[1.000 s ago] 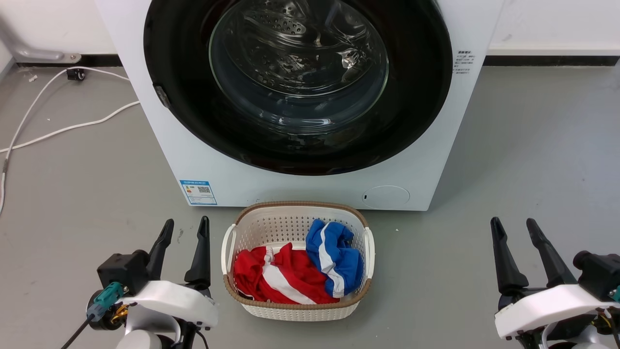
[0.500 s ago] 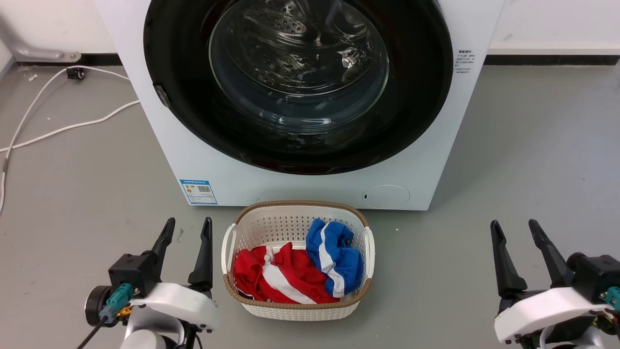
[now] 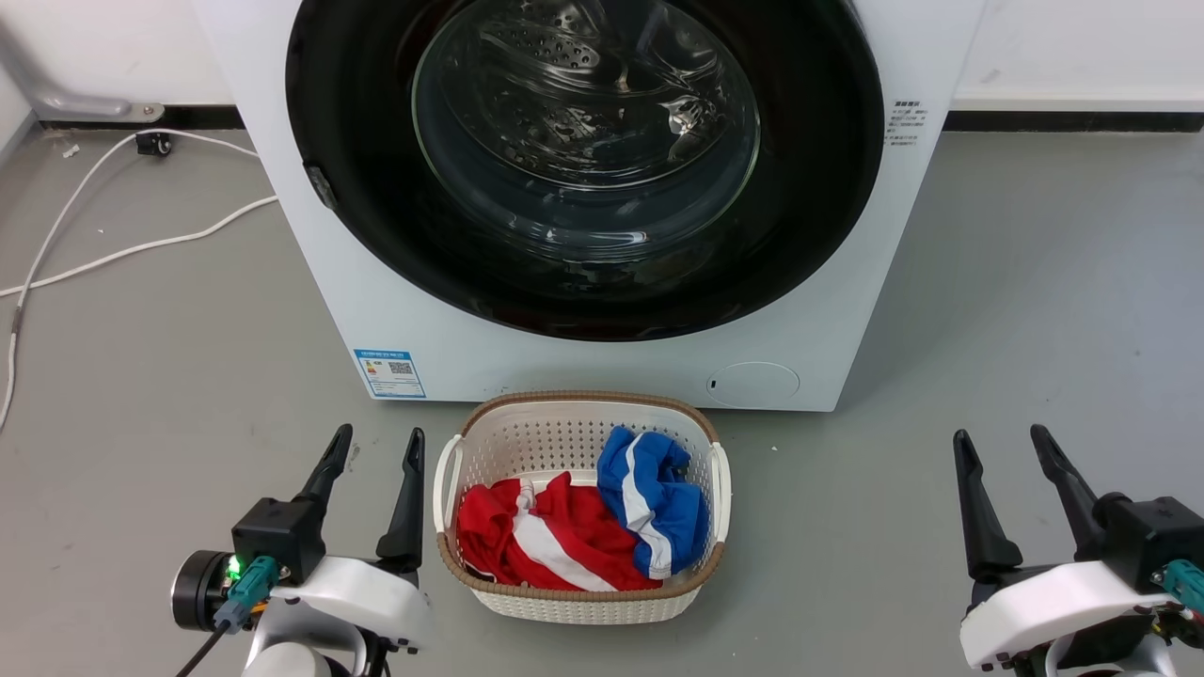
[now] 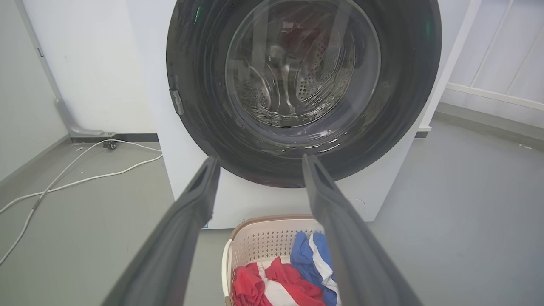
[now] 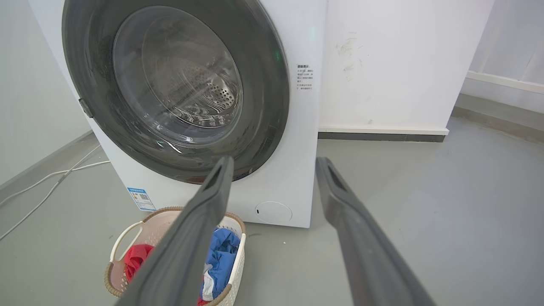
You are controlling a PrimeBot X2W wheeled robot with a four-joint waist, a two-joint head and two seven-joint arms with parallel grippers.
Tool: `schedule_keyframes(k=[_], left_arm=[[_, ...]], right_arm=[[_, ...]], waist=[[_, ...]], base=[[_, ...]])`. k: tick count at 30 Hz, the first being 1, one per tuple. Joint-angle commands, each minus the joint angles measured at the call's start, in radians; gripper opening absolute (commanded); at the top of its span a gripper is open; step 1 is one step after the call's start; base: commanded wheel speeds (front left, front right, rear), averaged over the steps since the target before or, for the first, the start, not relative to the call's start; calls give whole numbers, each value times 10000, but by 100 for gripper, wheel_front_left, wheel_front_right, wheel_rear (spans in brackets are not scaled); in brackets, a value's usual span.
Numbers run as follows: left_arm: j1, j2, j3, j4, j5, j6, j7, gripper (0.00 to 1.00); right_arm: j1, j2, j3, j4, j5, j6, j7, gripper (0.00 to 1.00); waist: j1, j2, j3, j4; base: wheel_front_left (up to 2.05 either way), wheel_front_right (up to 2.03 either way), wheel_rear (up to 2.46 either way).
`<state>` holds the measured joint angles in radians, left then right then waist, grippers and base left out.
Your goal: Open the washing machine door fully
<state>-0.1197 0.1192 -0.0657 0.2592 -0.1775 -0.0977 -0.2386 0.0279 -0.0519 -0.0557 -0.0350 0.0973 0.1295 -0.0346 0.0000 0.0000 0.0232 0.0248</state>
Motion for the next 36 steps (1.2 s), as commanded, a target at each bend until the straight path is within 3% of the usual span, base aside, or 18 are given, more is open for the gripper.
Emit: schedule_keyframes(k=[1,12,26,27,28,32,36], left_arm=[[-26,-10,13,-18,165,-71,-91,100],[2,-127,85,147,693,-225,-285,100],[-22,-197,312,200,471,-300,-268,100],[-19,-200,319,192,479,-305,-268,100],[-14,-203,329,184,495,-310,-268,100],[41,-216,356,166,529,-314,-268,100],[51,-229,380,136,562,-323,-268,100]], right_arm=[[115,25,-14,-89,-167,10,-64,100],[127,28,-15,-95,-598,11,-122,100],[-49,28,-107,243,-97,11,-233,100],[-50,28,-122,260,-40,11,-237,39],[-59,27,-130,265,75,11,-280,0],[-59,27,-196,381,962,11,-342,0],[-211,35,187,639,5802,12,-528,0]], waist=[[0,0,-6,6],[0,0,-20,36],[0,0,-43,47],[0,0,-51,48],[0,0,-56,50],[0,0,-93,46],[0,0,-95,35]], base=[[0,0,0],[0,0,0],[0,0,0],[0,0,0],[0,0,0],[0,0,0],[0,0,0]])
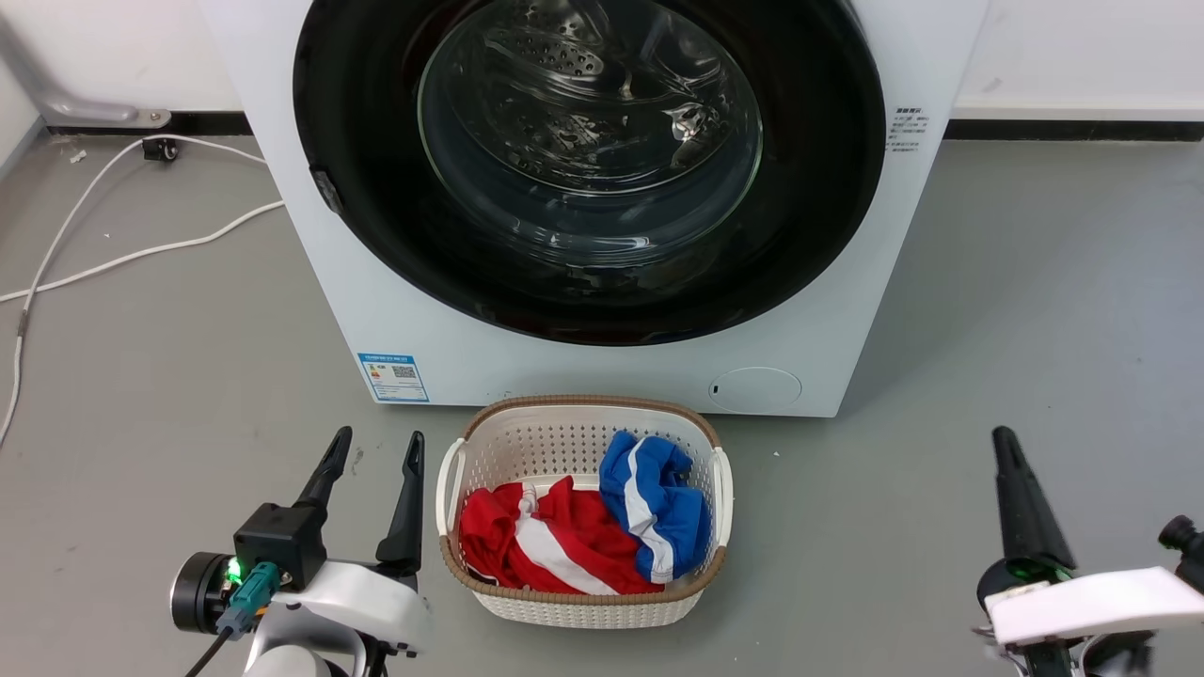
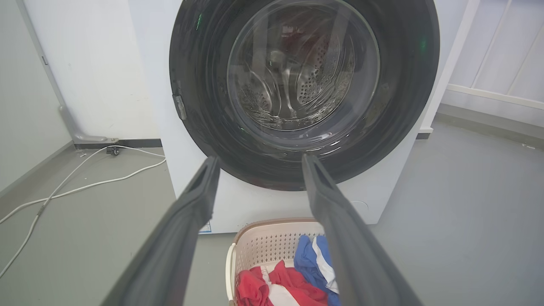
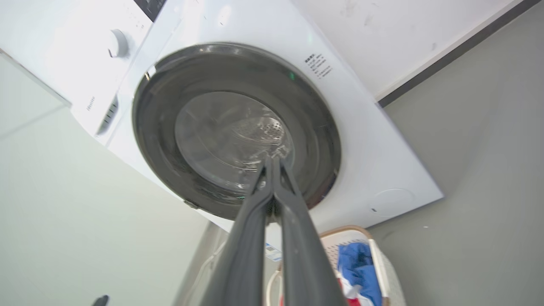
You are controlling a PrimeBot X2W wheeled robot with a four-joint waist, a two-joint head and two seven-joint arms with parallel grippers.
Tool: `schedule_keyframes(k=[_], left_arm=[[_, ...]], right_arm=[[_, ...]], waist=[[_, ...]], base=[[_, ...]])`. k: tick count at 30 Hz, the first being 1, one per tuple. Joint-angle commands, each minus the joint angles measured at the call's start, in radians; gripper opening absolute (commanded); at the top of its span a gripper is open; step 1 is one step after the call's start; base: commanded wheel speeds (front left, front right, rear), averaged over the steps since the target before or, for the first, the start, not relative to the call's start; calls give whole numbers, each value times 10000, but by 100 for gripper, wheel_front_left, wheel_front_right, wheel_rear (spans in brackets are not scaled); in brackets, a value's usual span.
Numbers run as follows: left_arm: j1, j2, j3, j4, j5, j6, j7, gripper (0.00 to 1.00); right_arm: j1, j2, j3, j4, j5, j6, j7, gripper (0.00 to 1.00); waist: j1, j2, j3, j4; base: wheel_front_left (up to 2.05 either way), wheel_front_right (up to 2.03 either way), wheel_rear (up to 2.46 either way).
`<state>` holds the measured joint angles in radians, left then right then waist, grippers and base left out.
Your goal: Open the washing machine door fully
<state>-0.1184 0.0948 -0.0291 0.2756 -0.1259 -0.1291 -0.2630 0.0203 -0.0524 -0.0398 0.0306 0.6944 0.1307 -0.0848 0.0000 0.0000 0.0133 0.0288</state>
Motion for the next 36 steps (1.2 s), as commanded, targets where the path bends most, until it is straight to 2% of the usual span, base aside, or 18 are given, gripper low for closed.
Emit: schedule_keyframes(k=[1,4,6,10,12,17,21,24,30,36], left_arm=[[34,16,23,-36,52,-9,-25,100],[-51,-15,1,-81,70,-14,-25,100],[-124,-28,-8,-119,75,-16,-25,100],[-274,-67,-18,-261,68,-20,-25,100],[-376,-87,-6,-363,64,-21,-25,100],[-656,-132,-68,-682,57,-21,-25,100],[-951,-135,-161,-1024,9,-22,-23,100],[-1226,-86,-272,-1268,19,-22,-23,100],[-1717,-85,-493,-1726,19,-23,-23,100],[-2114,-142,-735,-2045,21,-22,-25,100]], right_arm=[[-164,34,157,39,1110,1,-53,0],[-266,21,349,266,5154,1,-122,0],[-509,17,206,421,7224,2,-95,0],[-1136,19,-584,973,9592,1,221,0],[-1649,-191,-999,1412,10498,1,448,0],[-3306,-1334,-1415,2915,11740,2,668,0],[-4890,-2361,-1014,4116,12457,2,1146,0],[-6167,-3222,-322,4931,12703,2,1659,0],[-8736,-4474,1595,6497,12920,2,2824,0],[-11331,-4924,3534,8039,12801,2,3690,0]], waist=[[0,0,2,-15],[0,0,31,-9],[0,0,68,-1],[0,0,248,6],[0,0,407,4],[0,0,1016,68],[0,0,1720,186],[0,0,2359,326],[0,0,3356,661],[0,0,4066,980]], base=[[0,0,0],[0,0,0],[0,0,0],[0,0,0],[0,0,0],[0,0,0],[0,0,0],[0,0,0],[0,0,0],[0,0,0]])
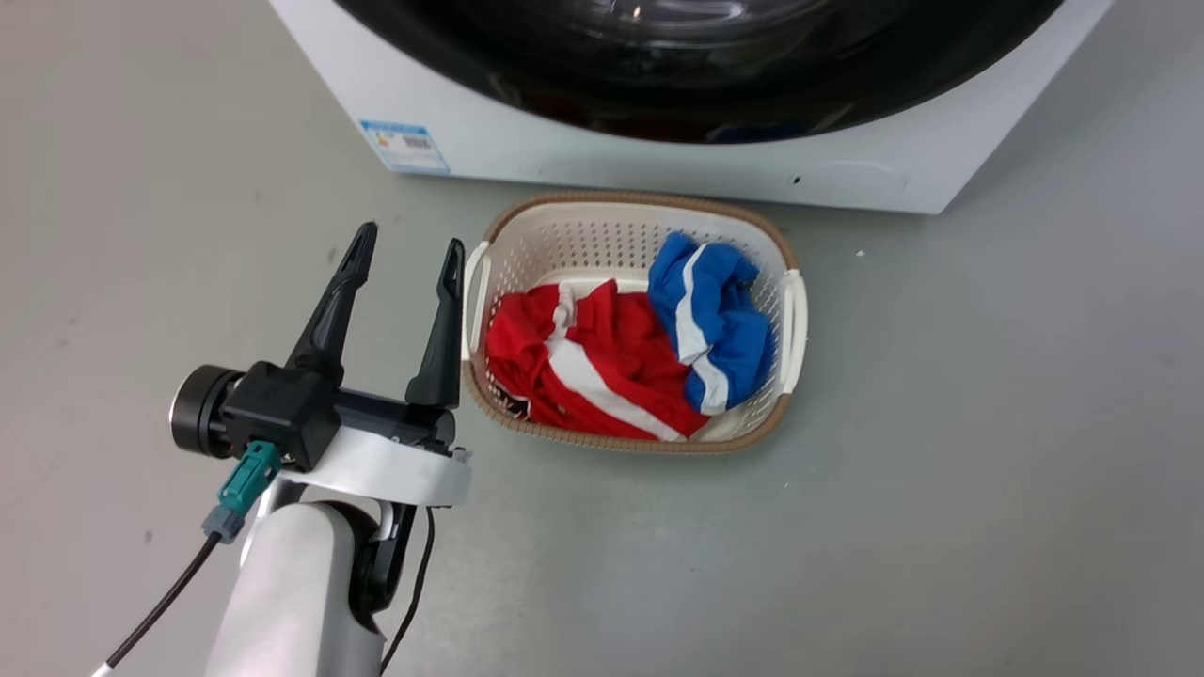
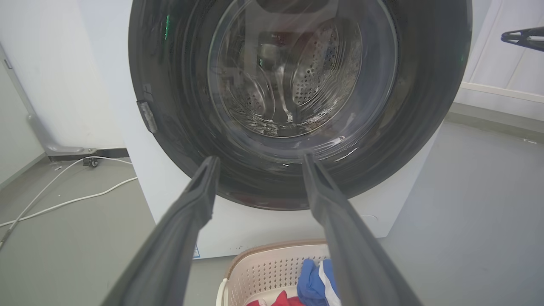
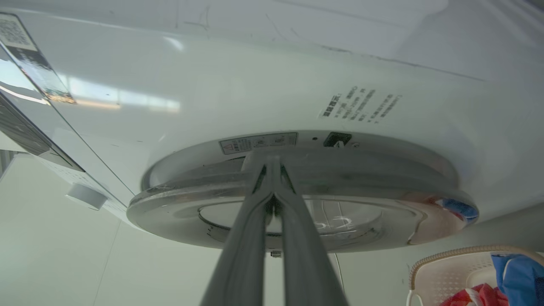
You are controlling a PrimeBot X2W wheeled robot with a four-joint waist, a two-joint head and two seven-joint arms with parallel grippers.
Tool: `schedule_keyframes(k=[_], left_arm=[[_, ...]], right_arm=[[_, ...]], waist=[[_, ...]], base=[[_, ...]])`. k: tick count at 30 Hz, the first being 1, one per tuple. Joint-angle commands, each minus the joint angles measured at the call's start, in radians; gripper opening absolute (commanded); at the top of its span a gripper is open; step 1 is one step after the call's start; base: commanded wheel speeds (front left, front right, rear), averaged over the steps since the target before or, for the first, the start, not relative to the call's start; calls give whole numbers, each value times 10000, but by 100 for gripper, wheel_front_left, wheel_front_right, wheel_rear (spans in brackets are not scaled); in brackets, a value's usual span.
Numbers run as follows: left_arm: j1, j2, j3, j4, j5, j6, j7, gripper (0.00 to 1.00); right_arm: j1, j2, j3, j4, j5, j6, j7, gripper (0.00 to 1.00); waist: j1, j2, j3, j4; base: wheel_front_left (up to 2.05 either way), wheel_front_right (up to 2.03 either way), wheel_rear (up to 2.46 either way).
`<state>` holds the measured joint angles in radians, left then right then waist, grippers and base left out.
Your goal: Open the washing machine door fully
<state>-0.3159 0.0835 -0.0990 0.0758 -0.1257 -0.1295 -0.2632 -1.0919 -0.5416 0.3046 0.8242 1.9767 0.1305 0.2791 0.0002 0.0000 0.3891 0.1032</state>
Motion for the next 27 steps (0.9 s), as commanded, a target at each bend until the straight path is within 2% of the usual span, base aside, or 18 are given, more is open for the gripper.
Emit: schedule_keyframes(k=[1,6,14,21,23,24,27], left_arm=[[-203,-40,-79,-74,11,-18,-21,100],[-450,-87,-153,-214,-30,-18,-21,100],[-719,-151,-253,-306,-71,-9,-21,100],[-787,-199,-239,-306,6,-9,-23,100],[-741,-201,-212,-280,25,-9,-23,100],[-635,-198,-171,-232,77,-10,-21,100],[-456,-175,-106,-155,74,-10,-21,100]], right_arm=[[-610,-4,389,348,-64,4,182,0],[-2349,281,1518,1519,-245,3,466,0],[-4306,770,2521,2978,-486,3,897,0],[-4778,926,3127,3501,-636,3,1956,0],[-4713,942,3282,3463,-689,3,2377,0],[-4429,885,3486,3350,-722,4,2932,0],[-4121,842,3579,3145,-622,4,3408,0]], waist=[[-2,0,395,277],[-2,0,803,400],[-2,0,1395,504],[-2,0,1456,480],[-2,0,1367,436],[-2,0,1157,340],[-2,0,895,214]], base=[[0,0,0],[0,0,0],[0,0,0],[0,0,0],[0,0,0],[0,0,0],[0,0,0]])
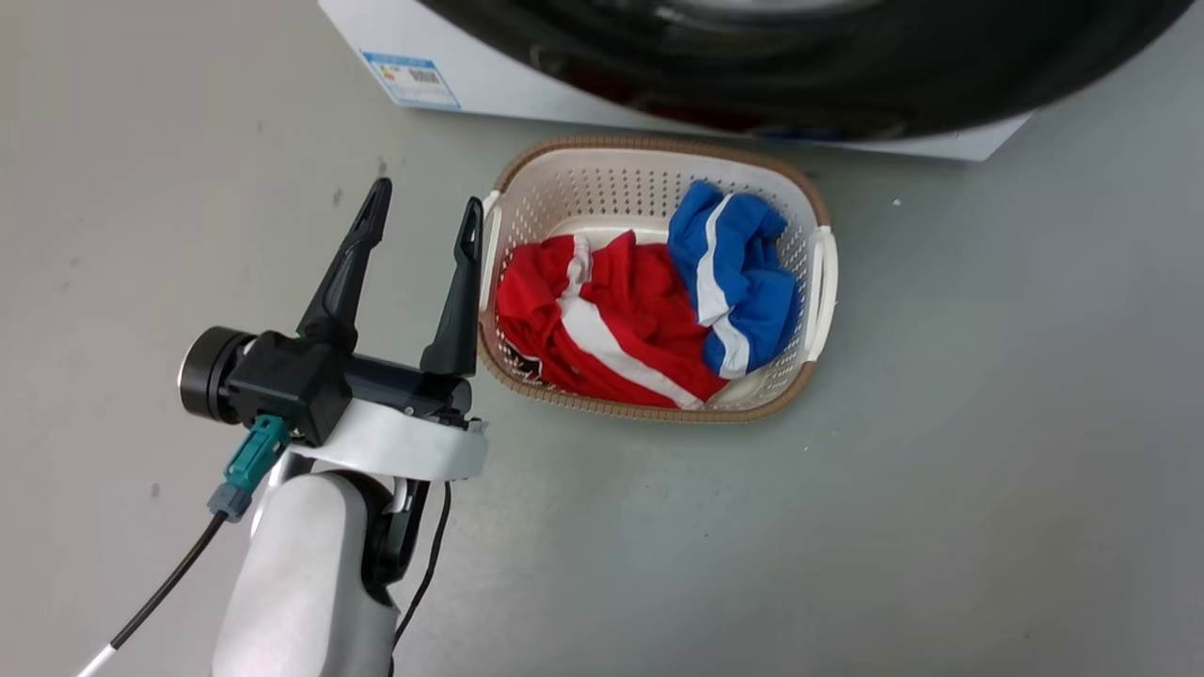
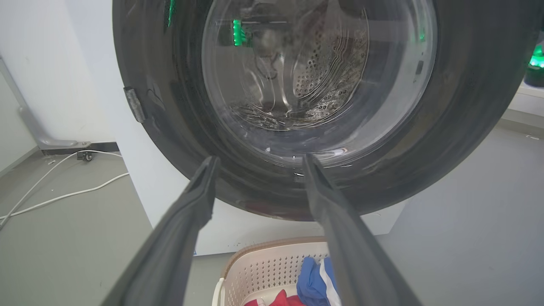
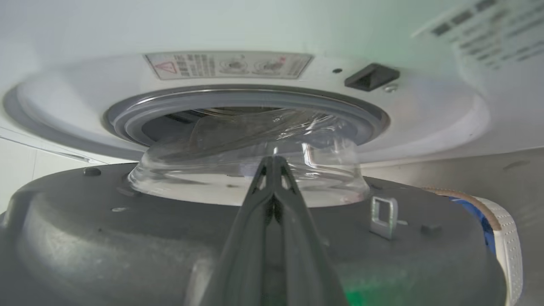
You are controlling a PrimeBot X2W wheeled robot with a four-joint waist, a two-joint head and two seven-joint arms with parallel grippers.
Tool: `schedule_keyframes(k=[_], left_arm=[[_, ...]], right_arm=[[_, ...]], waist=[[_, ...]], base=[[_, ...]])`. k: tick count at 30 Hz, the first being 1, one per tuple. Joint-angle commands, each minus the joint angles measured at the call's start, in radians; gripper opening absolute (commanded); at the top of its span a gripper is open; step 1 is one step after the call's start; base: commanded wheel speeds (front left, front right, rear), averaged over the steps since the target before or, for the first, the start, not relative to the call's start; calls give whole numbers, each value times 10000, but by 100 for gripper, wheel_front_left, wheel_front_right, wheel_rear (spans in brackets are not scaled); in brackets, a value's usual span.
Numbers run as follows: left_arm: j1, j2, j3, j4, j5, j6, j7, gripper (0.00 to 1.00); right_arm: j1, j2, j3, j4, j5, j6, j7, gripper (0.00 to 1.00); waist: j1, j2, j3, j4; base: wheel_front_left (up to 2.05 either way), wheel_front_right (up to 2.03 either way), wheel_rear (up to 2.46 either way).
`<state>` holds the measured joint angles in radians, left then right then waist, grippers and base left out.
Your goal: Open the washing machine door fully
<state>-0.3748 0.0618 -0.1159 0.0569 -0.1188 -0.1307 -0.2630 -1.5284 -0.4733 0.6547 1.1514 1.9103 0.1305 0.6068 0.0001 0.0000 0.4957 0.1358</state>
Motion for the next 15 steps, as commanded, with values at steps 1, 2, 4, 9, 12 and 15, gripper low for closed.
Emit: schedule_keyframes(k=[1,2,4,9,12,15], left_arm=[[134,41,62,34,5,2,-23,100],[201,61,115,72,18,2,-23,100],[286,77,113,168,33,2,-23,100],[548,177,95,401,50,2,-24,100],[766,239,91,517,62,2,-23,100],[1001,313,80,622,75,2,-24,100]], right_arm=[[244,160,78,-127,41,4,131,0],[362,196,82,-196,114,4,246,0],[658,255,182,-349,118,4,442,0],[1545,493,444,-880,230,4,935,0],[2192,582,617,-1404,283,4,1150,0],[2894,614,742,-2055,400,3,1292,0]], waist=[[-1,0,-171,-112],[-1,0,-270,-184],[-1,0,-500,-283],[-1,0,-1187,-480],[-1,0,-1598,-607],[-1,0,-2013,-704]], base=[[0,0,0],[0,0,0],[0,0,0],[0,0,0],[0,0,0],[0,0,0]])
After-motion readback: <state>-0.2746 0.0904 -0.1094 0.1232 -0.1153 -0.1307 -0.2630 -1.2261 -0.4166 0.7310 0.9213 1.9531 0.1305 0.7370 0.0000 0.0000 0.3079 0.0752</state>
